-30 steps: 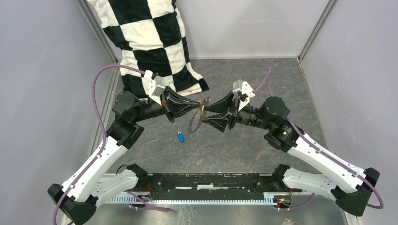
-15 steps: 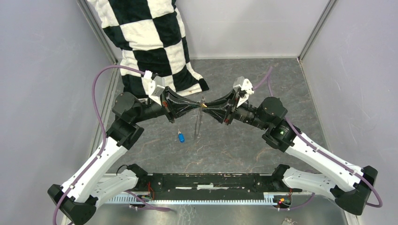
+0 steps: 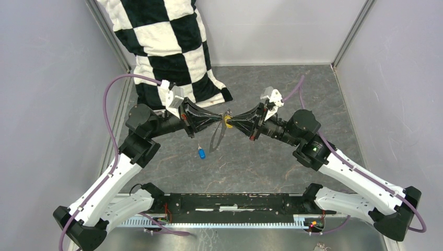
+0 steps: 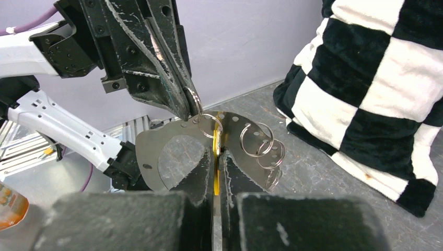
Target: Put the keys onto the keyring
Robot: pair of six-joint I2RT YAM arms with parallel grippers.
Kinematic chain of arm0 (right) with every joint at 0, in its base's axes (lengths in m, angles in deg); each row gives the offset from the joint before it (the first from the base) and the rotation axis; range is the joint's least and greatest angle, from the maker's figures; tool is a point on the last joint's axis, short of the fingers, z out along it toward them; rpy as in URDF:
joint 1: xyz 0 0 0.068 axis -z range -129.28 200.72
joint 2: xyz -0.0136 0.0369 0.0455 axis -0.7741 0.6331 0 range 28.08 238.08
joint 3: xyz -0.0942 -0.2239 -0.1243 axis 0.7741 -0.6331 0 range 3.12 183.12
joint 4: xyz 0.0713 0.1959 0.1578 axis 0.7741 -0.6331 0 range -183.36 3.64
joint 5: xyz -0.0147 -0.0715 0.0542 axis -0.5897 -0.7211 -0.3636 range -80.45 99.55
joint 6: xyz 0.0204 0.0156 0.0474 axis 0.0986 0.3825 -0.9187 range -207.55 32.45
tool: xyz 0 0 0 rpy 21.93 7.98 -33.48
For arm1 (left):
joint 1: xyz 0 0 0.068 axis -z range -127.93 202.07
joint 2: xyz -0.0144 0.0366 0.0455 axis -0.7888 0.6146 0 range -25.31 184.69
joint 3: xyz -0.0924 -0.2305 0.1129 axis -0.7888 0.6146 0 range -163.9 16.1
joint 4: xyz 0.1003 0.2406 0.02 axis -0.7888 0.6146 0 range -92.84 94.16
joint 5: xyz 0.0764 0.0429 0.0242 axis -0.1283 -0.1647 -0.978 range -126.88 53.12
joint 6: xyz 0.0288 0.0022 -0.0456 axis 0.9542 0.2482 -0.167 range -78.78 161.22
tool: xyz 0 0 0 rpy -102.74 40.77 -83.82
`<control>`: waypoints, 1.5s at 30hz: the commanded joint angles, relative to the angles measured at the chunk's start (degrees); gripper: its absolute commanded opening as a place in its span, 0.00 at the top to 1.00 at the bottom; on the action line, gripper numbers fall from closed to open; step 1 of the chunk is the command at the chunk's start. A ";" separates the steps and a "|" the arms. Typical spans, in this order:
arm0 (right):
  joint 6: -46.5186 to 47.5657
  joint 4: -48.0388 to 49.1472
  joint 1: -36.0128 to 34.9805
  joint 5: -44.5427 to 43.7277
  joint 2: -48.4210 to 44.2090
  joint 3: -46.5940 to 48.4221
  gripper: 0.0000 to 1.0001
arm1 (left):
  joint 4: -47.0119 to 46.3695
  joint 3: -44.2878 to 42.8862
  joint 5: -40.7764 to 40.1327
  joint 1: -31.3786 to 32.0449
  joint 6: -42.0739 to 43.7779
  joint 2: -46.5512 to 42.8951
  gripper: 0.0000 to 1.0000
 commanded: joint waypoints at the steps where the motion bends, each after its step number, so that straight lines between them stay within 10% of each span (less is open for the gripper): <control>1: 0.46 -0.26 0.19 1.98 -1.92 -0.30 0.99 | -3.54 0.19 -0.91 0.13 -0.46 -1.45 0.98; 16: -1.92 -4.01 0.17 13.70 1.49 1.73 0.99 | -3.46 -0.40 -0.25 0.12 0.03 -1.32 0.98; 27: 6.30 -13.82 0.34 9.97 -0.15 9.73 0.61 | -2.69 -0.08 0.93 0.13 0.65 -1.94 0.98; 45: 6.93 -8.79 0.78 11.28 4.57 14.35 0.64 | -2.49 0.12 6.73 0.12 1.05 -1.72 0.98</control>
